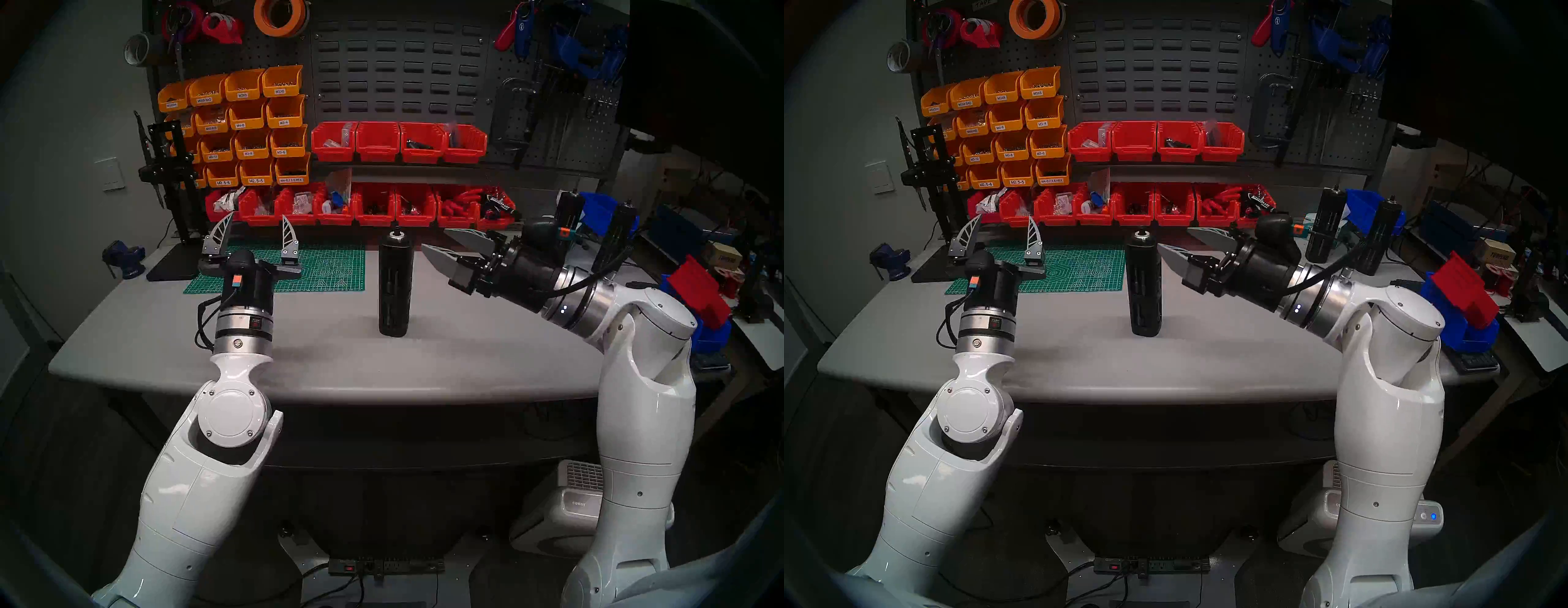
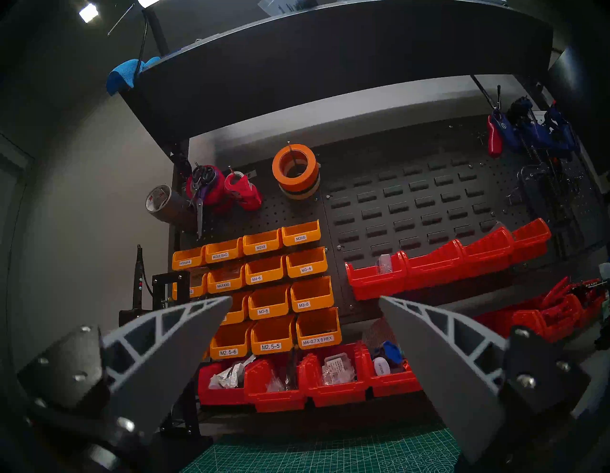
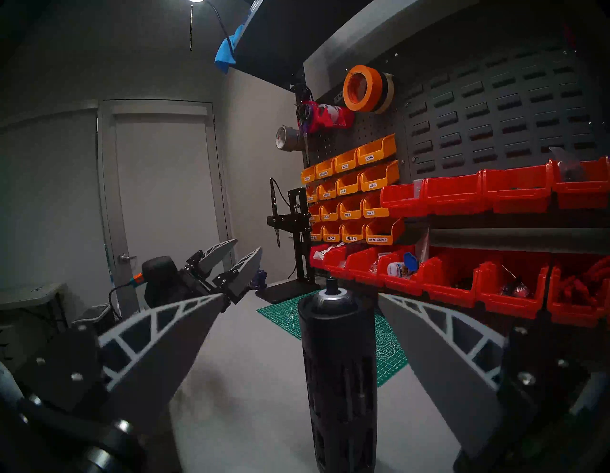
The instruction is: Pick a screwdriver bit and insert it into the screwdriver
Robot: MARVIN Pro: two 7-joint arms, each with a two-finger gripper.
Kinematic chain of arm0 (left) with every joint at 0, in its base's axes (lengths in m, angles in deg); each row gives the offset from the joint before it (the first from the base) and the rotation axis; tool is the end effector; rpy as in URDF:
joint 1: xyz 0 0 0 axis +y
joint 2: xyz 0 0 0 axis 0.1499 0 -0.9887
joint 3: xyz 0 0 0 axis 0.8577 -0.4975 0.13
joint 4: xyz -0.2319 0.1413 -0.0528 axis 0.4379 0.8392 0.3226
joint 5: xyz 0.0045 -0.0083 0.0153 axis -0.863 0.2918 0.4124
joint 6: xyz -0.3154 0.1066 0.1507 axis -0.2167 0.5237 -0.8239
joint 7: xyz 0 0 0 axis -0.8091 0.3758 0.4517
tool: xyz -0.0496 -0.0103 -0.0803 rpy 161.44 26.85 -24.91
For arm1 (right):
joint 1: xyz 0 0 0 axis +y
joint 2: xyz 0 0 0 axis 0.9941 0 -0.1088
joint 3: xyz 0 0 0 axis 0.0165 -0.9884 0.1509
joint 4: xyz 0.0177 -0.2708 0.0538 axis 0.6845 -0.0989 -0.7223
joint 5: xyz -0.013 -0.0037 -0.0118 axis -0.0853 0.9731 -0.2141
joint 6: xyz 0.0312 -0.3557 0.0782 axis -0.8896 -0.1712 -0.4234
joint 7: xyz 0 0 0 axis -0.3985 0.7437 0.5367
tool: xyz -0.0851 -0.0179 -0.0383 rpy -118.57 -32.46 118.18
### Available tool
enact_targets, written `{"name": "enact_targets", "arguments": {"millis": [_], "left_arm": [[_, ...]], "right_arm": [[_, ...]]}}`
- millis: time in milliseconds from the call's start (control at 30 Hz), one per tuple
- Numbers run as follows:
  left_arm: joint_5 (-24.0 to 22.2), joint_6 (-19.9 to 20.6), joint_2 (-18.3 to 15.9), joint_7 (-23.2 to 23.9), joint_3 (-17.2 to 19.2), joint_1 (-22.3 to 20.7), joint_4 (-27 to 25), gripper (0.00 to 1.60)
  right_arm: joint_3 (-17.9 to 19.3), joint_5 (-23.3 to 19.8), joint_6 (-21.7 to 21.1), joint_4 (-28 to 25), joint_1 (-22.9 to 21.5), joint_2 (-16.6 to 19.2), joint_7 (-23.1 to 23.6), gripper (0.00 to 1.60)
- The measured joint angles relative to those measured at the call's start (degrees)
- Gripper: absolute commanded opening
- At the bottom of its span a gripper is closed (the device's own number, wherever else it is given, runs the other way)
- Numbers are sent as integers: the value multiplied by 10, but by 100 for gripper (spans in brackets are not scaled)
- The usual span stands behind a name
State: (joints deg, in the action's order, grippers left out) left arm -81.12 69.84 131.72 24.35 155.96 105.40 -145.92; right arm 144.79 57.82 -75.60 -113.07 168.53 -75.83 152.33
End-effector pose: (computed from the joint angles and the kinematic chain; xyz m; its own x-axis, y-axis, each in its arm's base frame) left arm 0.4166 0.0005 -0.1564 -0.4988 -0.2325 0.8349 0.1903 -0.9692 -0.1561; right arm 0.3958 -0.0161 -0.0649 -0.0097 -0.1524 0.9883 0.8502 -0.5215 -0.0721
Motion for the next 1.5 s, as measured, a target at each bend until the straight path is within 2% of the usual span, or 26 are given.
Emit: {"name": "enact_targets", "arguments": {"millis": [167,433,667,900,933,1033,1100,1200,1267,1300,1400,1500], "left_arm": [[-8,-1,-3,13,-1,-10,16,160],[-23,-2,-7,31,1,-29,54,160],[-38,-5,-12,49,3,-50,78,160],[-44,-9,-12,59,1,-63,84,160],[-44,-9,-12,59,0,-64,84,160],[-43,-10,-10,61,-3,-67,84,160],[-41,-11,-8,61,-6,-68,84,160],[-37,-11,-5,61,-8,-68,83,160],[-34,-11,-3,58,-9,-68,82,160],[-31,-11,-1,54,-9,-68,81,160],[-26,-11,2,49,-9,-68,80,160],[-22,-10,4,43,-9,-68,79,160]], "right_arm": [[-13,34,35,-19,37,-12,-25,160],[-40,74,68,-22,73,-35,-66,160],[-53,82,87,-14,91,-54,-85,160],[-37,70,93,-9,102,-58,-80,160],[-33,67,93,-9,103,-58,-78,146],[-22,61,94,-7,105,-58,-69,144],[-19,56,93,-7,105,-59,-64,127],[-17,51,93,-6,103,-59,-59,120],[-16,47,92,-2,99,-59,-53,104],[-15,45,92,3,95,-58,-49,89],[-14,44,91,16,88,-56,-43,85],[-14,43,90,35,78,-51,-38,73]]}}
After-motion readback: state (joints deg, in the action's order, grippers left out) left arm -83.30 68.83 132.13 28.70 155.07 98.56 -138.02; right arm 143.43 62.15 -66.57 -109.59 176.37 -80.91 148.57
